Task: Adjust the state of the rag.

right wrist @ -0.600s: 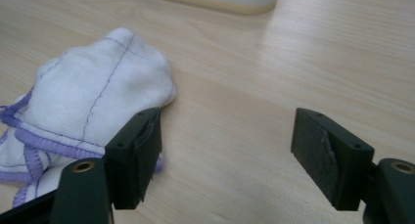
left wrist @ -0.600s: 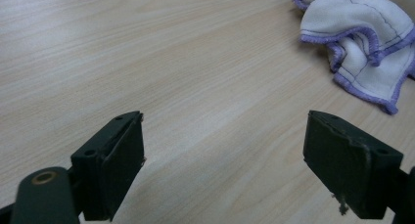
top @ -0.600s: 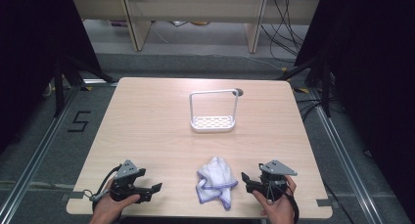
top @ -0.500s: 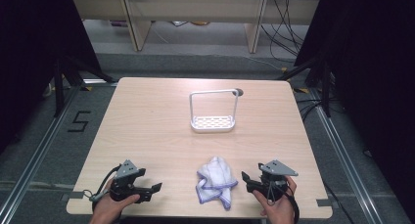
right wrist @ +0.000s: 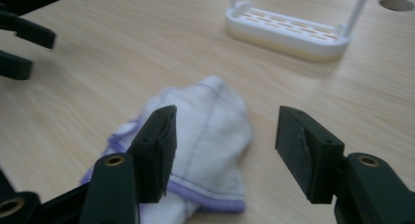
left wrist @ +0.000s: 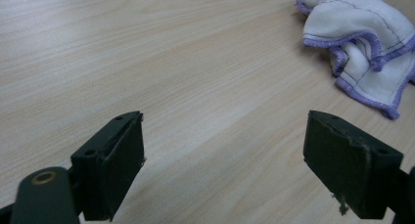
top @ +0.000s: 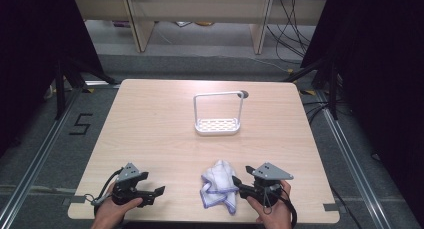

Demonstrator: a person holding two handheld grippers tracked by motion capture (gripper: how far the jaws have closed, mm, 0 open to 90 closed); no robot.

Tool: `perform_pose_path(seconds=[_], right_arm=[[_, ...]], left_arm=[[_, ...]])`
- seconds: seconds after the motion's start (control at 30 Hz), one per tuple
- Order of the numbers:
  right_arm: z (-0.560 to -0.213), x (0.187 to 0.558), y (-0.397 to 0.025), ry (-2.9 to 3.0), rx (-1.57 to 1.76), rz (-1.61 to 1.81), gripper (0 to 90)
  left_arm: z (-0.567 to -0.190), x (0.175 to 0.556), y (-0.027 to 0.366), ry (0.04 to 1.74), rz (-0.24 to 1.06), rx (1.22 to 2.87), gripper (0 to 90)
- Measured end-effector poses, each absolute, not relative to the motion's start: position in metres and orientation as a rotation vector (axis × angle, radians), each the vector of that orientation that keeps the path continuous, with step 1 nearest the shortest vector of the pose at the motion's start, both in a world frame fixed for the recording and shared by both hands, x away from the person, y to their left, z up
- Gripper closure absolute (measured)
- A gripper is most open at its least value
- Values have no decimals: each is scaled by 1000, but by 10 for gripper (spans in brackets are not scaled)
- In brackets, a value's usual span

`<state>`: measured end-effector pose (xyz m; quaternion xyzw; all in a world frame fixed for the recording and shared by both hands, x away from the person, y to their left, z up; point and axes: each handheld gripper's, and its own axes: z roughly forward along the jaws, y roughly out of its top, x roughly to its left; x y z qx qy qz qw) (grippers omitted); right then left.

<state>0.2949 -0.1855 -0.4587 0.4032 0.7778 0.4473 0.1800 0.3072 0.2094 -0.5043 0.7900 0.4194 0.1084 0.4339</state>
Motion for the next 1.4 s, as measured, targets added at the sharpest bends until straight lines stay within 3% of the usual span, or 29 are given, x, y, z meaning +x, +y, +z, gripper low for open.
perform_pose_path(seconds=[0.47,0.8,0.83,0.9,0.93,0.97,1.4], right_arm=[[-458,290,-116,2461,824,1170,579],[-476,301,-99,2459,801,937,585],[-481,304,-97,2490,747,880,638],[-484,305,-96,2493,706,863,670],[-485,308,-101,2491,685,870,800],[-483,308,-103,2486,712,889,850],[-439,314,-151,2385,822,1195,888]], left_arm=[[-506,308,207,1056,254,1946,149],[-507,308,205,1057,239,1951,149],[-506,308,205,1060,247,1971,149],[-506,307,205,1063,245,1970,149],[-507,308,205,1054,233,1965,149],[-507,308,205,1060,242,1968,149],[-504,302,193,977,237,1964,181]])
